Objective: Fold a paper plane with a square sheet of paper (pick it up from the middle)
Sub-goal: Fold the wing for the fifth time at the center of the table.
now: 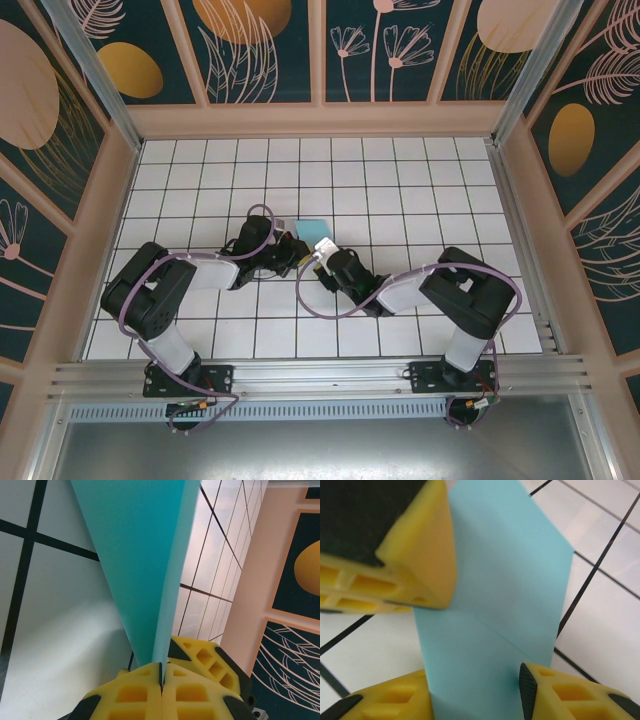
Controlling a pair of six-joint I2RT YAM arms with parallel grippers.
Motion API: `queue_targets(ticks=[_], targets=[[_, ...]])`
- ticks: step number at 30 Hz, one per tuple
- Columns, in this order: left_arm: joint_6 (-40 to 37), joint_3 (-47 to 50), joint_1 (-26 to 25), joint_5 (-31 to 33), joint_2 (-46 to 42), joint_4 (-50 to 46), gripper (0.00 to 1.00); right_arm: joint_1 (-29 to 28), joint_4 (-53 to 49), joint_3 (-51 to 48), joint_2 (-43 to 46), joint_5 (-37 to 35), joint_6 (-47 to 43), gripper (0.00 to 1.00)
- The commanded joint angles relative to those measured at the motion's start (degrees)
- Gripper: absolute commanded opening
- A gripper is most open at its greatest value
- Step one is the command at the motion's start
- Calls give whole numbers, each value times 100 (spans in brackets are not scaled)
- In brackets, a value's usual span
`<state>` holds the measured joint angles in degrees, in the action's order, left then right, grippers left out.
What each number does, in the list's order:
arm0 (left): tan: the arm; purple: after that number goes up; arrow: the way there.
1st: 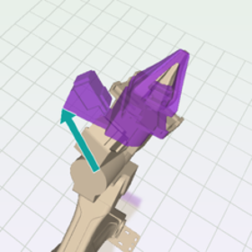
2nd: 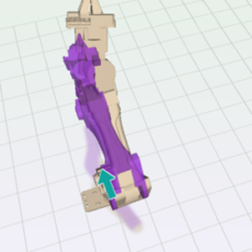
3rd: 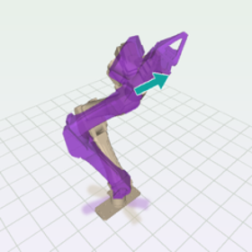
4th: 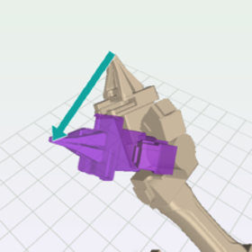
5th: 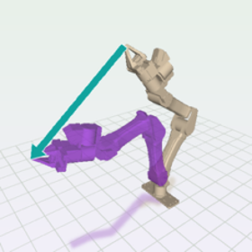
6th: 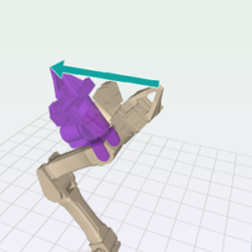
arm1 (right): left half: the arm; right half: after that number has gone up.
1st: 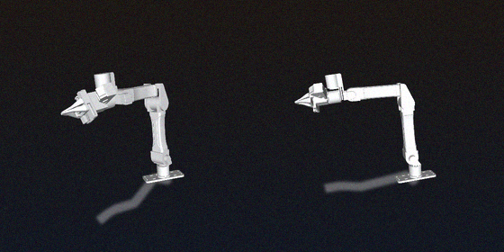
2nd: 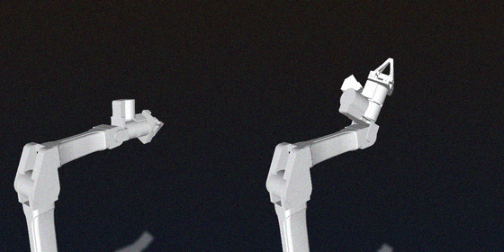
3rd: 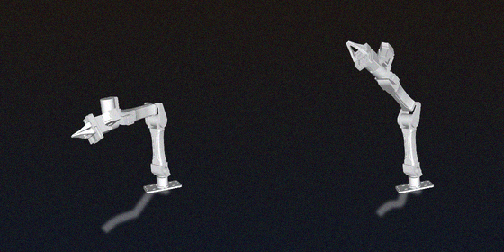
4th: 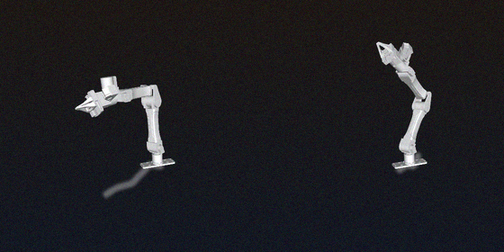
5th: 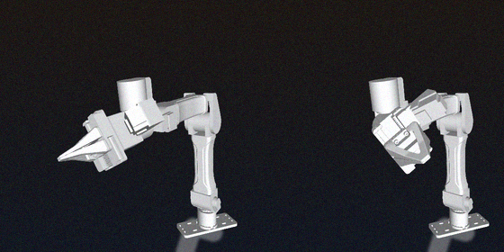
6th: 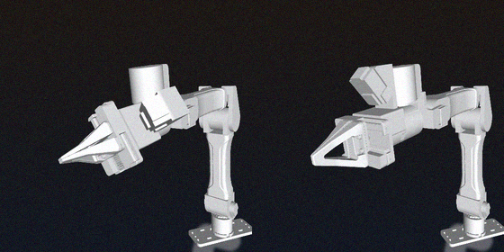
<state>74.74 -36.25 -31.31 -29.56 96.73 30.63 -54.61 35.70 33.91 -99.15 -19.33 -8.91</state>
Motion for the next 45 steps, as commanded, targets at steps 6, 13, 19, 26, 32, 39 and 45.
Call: queue_targets(ticks=[6,13,19,26,32,39,45], targets=[[55,-145,-41,-62,-101,-163,2,-65,536,107,-259,-265,-418,34],[-69,-214,-38,-18,-153,-423,6,-68,576,33,-214,-7,-447,18],[-518,-430,125,199,-442,-1137,27,38,446,-67,35,512,-146,6],[-866,-358,560,488,-1001,-1676,44,355,300,-131,358,1414,403,0],[-984,-31,635,730,-1411,-1500,50,586,22,24,356,2236,890,0],[-900,599,610,365,-1590,-527,50,792,-168,253,145,2954,1510,0],[-781,942,458,111,-1337,215,48,987,-273,449,-73,3647,2002,0]])
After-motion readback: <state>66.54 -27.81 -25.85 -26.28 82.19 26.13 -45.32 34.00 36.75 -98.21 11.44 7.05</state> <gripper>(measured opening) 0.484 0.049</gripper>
